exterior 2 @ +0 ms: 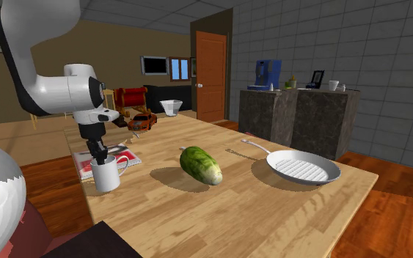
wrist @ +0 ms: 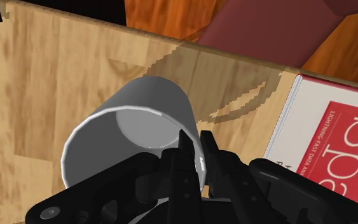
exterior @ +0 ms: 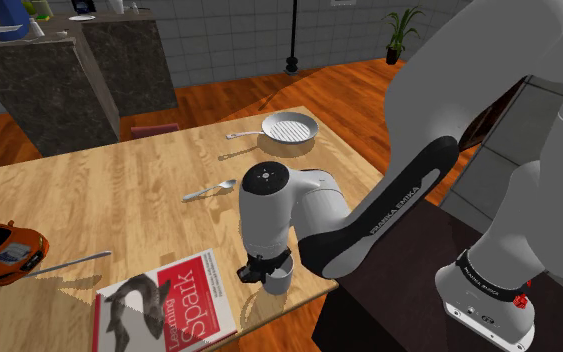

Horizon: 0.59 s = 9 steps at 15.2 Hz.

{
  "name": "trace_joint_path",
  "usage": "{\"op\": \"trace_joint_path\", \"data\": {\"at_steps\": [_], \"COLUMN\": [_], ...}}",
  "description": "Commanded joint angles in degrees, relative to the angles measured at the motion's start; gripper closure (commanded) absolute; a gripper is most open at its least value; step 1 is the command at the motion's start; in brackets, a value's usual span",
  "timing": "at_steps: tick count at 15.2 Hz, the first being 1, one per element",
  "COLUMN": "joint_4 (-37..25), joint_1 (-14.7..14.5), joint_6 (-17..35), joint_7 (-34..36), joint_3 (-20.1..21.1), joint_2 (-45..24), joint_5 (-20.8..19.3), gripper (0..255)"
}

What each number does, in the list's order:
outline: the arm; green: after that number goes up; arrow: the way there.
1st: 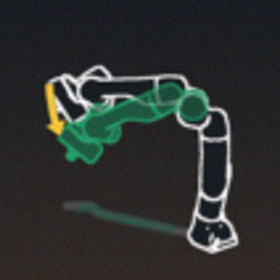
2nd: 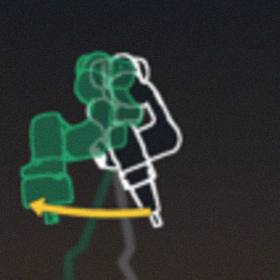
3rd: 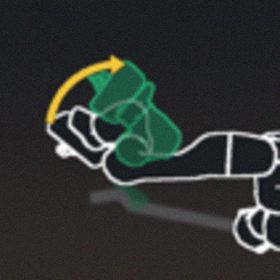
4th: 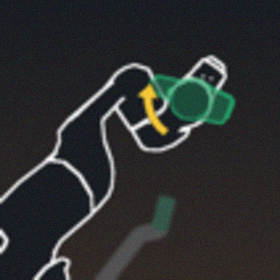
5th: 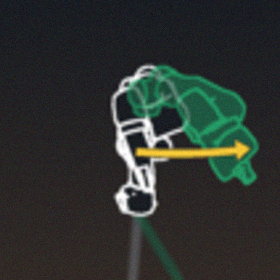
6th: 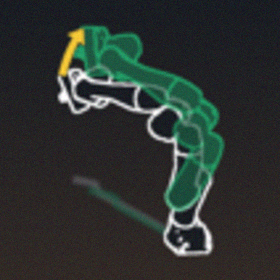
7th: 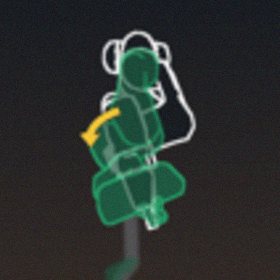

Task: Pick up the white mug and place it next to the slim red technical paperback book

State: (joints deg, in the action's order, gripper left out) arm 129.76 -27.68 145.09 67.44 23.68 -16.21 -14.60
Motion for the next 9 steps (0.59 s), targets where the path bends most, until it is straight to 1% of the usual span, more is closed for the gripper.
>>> {"op": "trace_joint_path", "data": {"at_steps": [1,6,9], "joint_4": [0.0,-0.01,-0.35], "joint_1": [0.0,0.0,1.26], "joint_6": [0.0,0.0,-4.78], "joint_7": [0.0,0.0,-2.83], "joint_3": [0.0,0.0,1.91], "joint_2": [0.0,0.0,5.03], "joint_5": [0.0,0.0,4.09], "gripper": [0,0,0]}}
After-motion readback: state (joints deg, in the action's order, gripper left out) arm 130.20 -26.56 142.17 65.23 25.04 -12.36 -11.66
